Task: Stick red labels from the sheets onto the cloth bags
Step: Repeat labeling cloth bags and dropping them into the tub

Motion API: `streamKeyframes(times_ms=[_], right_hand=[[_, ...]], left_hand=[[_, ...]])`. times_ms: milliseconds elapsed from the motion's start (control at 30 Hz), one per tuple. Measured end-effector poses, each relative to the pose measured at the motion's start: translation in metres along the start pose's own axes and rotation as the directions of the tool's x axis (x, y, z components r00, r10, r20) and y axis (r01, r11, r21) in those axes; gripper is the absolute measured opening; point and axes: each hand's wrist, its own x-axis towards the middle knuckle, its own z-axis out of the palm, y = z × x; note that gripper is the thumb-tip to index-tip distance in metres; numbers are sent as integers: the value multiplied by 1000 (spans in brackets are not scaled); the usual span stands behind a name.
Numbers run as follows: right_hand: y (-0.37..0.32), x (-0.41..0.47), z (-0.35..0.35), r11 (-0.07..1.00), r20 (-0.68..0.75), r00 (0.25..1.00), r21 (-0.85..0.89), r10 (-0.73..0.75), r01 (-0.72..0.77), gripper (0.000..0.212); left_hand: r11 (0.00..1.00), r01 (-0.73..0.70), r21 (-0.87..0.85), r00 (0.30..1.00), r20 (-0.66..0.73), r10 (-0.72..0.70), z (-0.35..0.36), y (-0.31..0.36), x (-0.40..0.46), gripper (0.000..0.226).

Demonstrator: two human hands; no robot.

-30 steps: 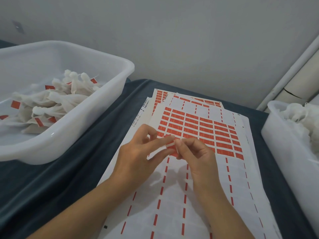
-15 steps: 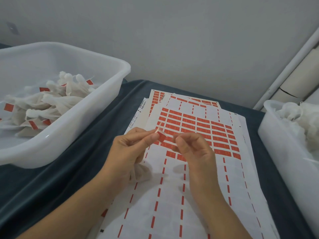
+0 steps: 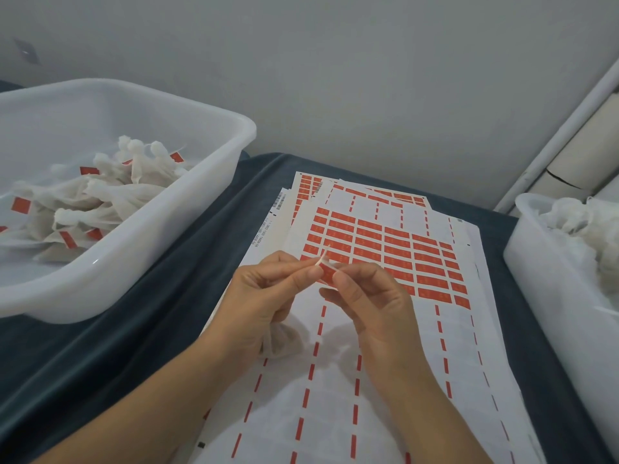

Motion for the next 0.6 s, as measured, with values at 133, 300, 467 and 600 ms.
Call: streamKeyframes(times_ms=[133, 300, 467, 600], right_hand=[[2, 0, -2, 1000, 3, 1000, -6, -5, 5, 28], [4, 1, -5, 998, 13, 999, -39, -41, 41, 25], [6, -1, -2, 992, 8, 994, -73, -106, 107, 21], [4, -1, 2, 993, -28, 995, -72, -92, 90, 33]], left_hand=[[1000, 10, 3, 1000, 2, -10, 0, 0, 0, 15], [1000, 2, 14, 1000, 31, -3, -1, -3, 1, 15], [996, 6, 84, 994, 106, -15, -8, -9, 4, 17], [988, 136, -74, 990, 38, -133, -5, 0, 4, 14]])
